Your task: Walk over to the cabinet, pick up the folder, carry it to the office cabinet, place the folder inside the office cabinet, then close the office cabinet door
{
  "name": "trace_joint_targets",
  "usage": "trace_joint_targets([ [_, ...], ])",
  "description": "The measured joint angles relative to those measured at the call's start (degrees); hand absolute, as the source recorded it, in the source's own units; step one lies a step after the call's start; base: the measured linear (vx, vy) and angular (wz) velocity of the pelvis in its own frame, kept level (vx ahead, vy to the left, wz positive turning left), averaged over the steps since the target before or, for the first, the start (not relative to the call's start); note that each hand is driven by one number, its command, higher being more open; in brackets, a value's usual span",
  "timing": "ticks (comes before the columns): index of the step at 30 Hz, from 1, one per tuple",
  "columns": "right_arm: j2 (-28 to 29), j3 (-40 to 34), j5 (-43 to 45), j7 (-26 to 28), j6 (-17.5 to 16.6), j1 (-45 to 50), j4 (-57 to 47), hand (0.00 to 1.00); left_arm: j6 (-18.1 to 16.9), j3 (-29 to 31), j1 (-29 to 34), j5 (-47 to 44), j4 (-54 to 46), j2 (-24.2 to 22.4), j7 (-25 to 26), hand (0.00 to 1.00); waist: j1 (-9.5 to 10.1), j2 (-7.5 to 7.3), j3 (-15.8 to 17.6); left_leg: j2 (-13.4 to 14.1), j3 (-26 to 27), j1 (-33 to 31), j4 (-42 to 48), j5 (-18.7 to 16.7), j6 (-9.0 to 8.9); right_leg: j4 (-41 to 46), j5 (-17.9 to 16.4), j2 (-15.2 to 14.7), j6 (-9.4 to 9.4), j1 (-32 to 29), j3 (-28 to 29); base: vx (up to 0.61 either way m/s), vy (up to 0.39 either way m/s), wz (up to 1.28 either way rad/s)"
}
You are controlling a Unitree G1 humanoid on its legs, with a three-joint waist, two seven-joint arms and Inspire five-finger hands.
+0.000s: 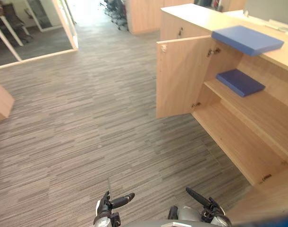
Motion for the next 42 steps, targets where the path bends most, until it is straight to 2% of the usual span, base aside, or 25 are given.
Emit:
trace_joint_targets([
  [3, 0.8, -3.6, 0.1, 0.1, 0.3, 2.4, 0.0, 1.0, 0.1, 0.7, 0.5, 1.1, -0.1, 0.1, -0.6, 1.0, -0.45, -0.01, -0.6, 5.6, 1.4, 0.2, 8.6, -0.3, -2.04, -3.2, -2.3, 5.6, -1.2, 4.9, 0.4, 0.44, -0.363, -0.3],
  [5, 0.9, -3.5, 0.1, 0.3, 0.2, 3.9, -0.4, 1.0, 0.3, 3.9, 0.7, 1.5, -0.8, -0.3, -1.5, 1.0, -1.07, -0.02, -1.1, 10.6, 0.8, -5.0, 24.6, 0.0, -1.96, -7.6, -1.8, 9.2, -2.2, 8.7, 1.3, 0.45, -0.328, -0.52],
  [6, 0.8, -3.5, 0.1, 0.6, 0.1, 5.0, -1.2, 1.0, 0.6, 7.3, 1.1, 1.4, -2.2, -1.6, -1.4, 1.0, -1.0, 0.82, -1.7, 14.3, -0.6, -10.0, 37.6, 3.4, 1.0, -9.8, -1.6, 11.8, -3.32, 10.6, 3.1, 0.44, -0.22, -1.07],
  [7, 0.6, -4.1, 0.1, 0.6, 0.1, 5.6, -1.6, 1.0, 0.8, 9.4, 1.7, 1.2, -2.7, -2.2, -1.3, 1.0, -0.6, 1.32, -1.7, 17.2, -2.0, -15.0, 49.6, 6.3, 2.54, -11.0, -1.8, 13.7, -5.11, 12.5, 6.2, 0.44, -0.151, -1.22],
  [8, 0.5, -4.2, 0.1, 0.5, 0.1, 5.6, -1.5, 1.0, 0.8, 9.6, 1.7, 0.8, -2.7, -2.0, -1.2, 1.0, -0.49, 1.5, -1.7, 18.0, -2.3, -16.9, 54.6, 6.2, 2.67, -11.4, -2.0, 14.3, -5.56, 13.4, 7.7, 0.42, -0.032, -1.27],
  [10, 0.6, -4.0, 0.1, 0.4, 0.9, 7.2, -1.1, 1.0, 0.7, 10.4, 1.7, -0.2, -3.2, -1.3, -1.0, 1.0, -0.15, 0.22, -1.1, 17.2, -2.3, -22.7, 63.6, 3.6, 2.7, -14.5, -2.3, 13.9, -6.02, 18.9, 13.1, 0.39, 0.011, -1.14],
  [12, 0.3, -3.9, 0.0, 0.3, 1.4, 7.9, -0.3, 1.0, 0.6, 10.8, 1.9, -1.4, -4.5, -1.2, -0.4, 1.0, 1.04, -0.31, -1.0, 15.1, -2.7, -27.6, 61.0, 0.7, 2.86, -15.8, -2.3, 13.2, -5.96, 20.8, 17.6, 0.36, 0.061, -1.22],
  [15, 0.1, -1.2, -0.4, -0.1, 2.3, 7.3, -0.1, 1.0, 0.3, 11.0, 2.7, -2.5, -5.2, -0.4, 0.3, 1.0, 2.3, -1.78, -0.1, 9.3, -6.8, -33.0, 48.3, -2.6, 1.66, -17.1, -2.4, 11.3, -5.22, 23.6, 23.8, 0.31, 0.131, -1.2],
  [17, 0.1, 1.1, -0.7, -0.1, 2.3, 5.6, -0.1, 1.0, -0.3, 11.5, 2.7, -3.5, -5.2, -0.3, 1.2, 1.0, 3.09, -2.65, 0.4, 4.3, -14.2, -34.7, 30.4, -1.8, 0.03, -17.1, -3.5, 9.3, -2.31, 25.5, 27.5, 0.32, 0.239, -1.12],
  [20, -0.1, 4.7, -2.3, -0.1, 1.0, 4.2, 0.0, 1.0, -0.6, 11.8, 2.9, -3.7, -5.1, -1.4, 1.3, 1.0, 4.99, -1.6, -0.4, 3.6, -21.8, -35.0, 19.4, 1.0, -1.38, -15.9, -6.9, 7.7, 1.75, 26.5, 29.8, 0.36, 0.375, -1.14],
  [22, 0.5, 5.7, -2.6, 0.0, 0.8, 3.5, 0.1, 1.0, -0.6, 12.7, 3.1, -3.6, -5.0, -1.2, 1.1, 1.0, 5.36, -1.36, -1.4, 2.6, -20.7, -35.4, 23.1, 4.6, -2.03, -16.0, -8.7, 5.4, 2.91, 27.4, 31.8, 0.41, 0.492, -1.07],
  [23, 1.4, 6.2, -3.3, 0.6, 0.8, 3.8, 0.2, 1.0, -0.6, 13.7, 3.8, -3.6, -4.8, -0.8, 1.2, 1.0, 5.18, -3.25, -3.4, 1.3, -17.0, -34.4, 23.7, 4.0, -1.72, -13.8, -8.2, 2.3, 3.82, 26.3, 33.3, 0.45, 0.525, -0.96],
  [24, 1.9, 6.2, -3.6, 0.6, 0.8, 3.9, 0.1, 1.0, -0.6, 13.8, 4.1, -3.6, -4.7, -0.5, 1.4, 1.0, 5.37, -4.02, -4.1, 0.7, -15.2, -33.4, 23.1, 3.5, -1.18, -12.1, -7.8, 1.0, 4.63, 25.0, 33.8, 0.41, 0.509, -1.01],
  [25, 2.7, 6.0, -4.4, 0.6, 0.9, 4.1, 0.2, 1.0, -0.5, 13.8, 4.5, -3.6, -4.7, 0.1, 1.3, 1.0, 5.34, -5.2, -5.0, -1.1, -12.6, -31.0, 21.5, 3.2, 0.2, -8.6, -6.6, -1.6, 6.46, 23.3, 33.9, 0.31, 0.396, -0.85],
  [26, 3.0, 5.6, -4.4, 0.8, 1.0, 4.3, 0.2, 1.0, -0.5, 13.7, 4.6, -3.6, -4.1, 0.5, 1.3, 1.0, 5.31, -5.99, -5.5, -3.2, -10.1, -28.3, 19.7, 2.9, 1.67, -2.7, -5.6, -3.9, 6.97, 20.9, 34.5, 0.29, 0.387, -0.8],
  [27, 3.0, 4.8, -4.4, 1.0, 1.0, 4.3, 0.0, 1.0, -0.5, 13.6, 4.5, -3.6, -3.7, 0.7, 1.3, 1.0, 5.26, -6.2, -5.6, -4.4, -9.2, -26.9, 18.7, 2.6, 2.4, 1.6, -4.7, -4.8, 6.64, 19.0, 34.9, 0.27, 0.356, -0.69],
  [28, 3.0, 2.8, -4.4, 1.3, 1.0, 4.2, -0.3, 1.0, -0.5, 13.5, 4.2, -3.6, -2.8, 0.9, 1.2, 1.0, 5.01, -6.47, -5.4, -6.7, -7.7, -23.6, 16.6, 2.3, 3.56, 11.6, -1.1, -6.3, 5.14, 14.7, 35.4, 0.25, 0.307, -0.5],
  [29, 2.9, 0.9, -4.4, 1.4, 0.9, 4.3, -0.4, 1.0, -0.4, 13.1, 3.7, -3.6, -2.2, 1.0, 1.3, 1.0, 4.83, -6.08, -5.1, -8.5, -6.5, -20.6, 14.4, 2.1, 4.67, 21.2, 4.5, -8.0, 2.34, 10.4, 35.6, 0.24, 0.277, -0.39],
  [31, 2.4, -1.1, -4.4, 1.3, 0.7, 4.2, -0.6, 1.0, -0.4, 12.2, 3.4, -3.5, -1.6, 1.0, 1.2, 1.0, 4.42, -5.59, -5.0, -9.9, -5.1, -17.2, 11.9, 2.0, 5.62, 29.3, 8.1, -10.8, -0.45, 5.6, 31.3, 0.18, 0.184, -0.15],
  [33, 2.2, -1.9, -4.4, 1.2, 0.4, 4.1, -1.2, 1.0, -0.3, 10.8, 3.3, -3.3, -1.3, 1.1, 1.2, 1.0, 3.92, -4.78, -4.6, -9.4, -4.9, -14.1, 8.8, 1.9, 5.68, 29.4, 8.4, -12.5, -0.77, 2.2, 23.6, 0.25, 0.112, -0.22],
  [35, 2.0, -1.9, -4.4, 1.2, -0.1, 3.6, -1.4, 1.0, 0.1, 9.6, 3.3, -2.3, -0.9, 1.0, 1.2, 1.0, 3.77, -3.42, -3.8, -6.8, -3.6, -11.4, 7.2, 2.1, 5.24, 28.8, 3.8, -10.1, 1.91, -1.1, 17.5, 0.26, -0.02, -0.45],
  [37, 1.7, -1.4, -4.3, 1.1, 0.1, 3.2, -1.4, 1.0, 0.1, 7.0, 3.0, -2.3, -0.9, 1.0, 1.0, 1.0, 2.49, -2.26, -2.2, -4.1, -3.0, -8.3, 5.8, 2.3, 4.87, 22.8, -1.4, -5.8, 3.86, -1.2, 13.9, 0.24, -0.135, -0.31],
  [39, 1.8, 0.0, -4.3, 0.7, 0.0, 2.8, -1.5, 1.0, 0.1, 6.7, 2.5, -2.2, -1.2, 1.0, 0.9, 1.0, 1.84, -2.4, -2.0, -2.7, -2.5, -7.4, 5.4, 2.2, 3.65, 13.2, -1.5, -2.5, 4.88, -0.7, 13.5, 0.2, -0.198, -0.16],
  [40, 1.7, 1.5, -4.3, 0.5, 0.0, 3.6, -1.3, 1.0, -0.1, 6.8, 1.9, -1.5, -1.6, 1.0, 0.5, 1.0, 1.93, -3.63, -2.1, -2.7, -2.8, -6.5, 5.1, 1.1, 1.14, 4.1, -3.6, -1.2, 1.24, 2.7, 11.8, 0.21, -0.253, -0.11],
  [42, 0.5, 2.1, -4.1, 0.5, 0.1, 3.0, -1.2, 1.0, -0.1, 6.8, 1.0, -0.3, -1.7, -0.9, 0.4, 1.0, 1.97, -1.06, -1.6, 0.0, -3.2, -6.3, 5.1, 0.8, 0.43, 1.6, -3.3, 1.8, 0.62, 4.2, 10.8, 0.2, -0.273, -0.08],
])
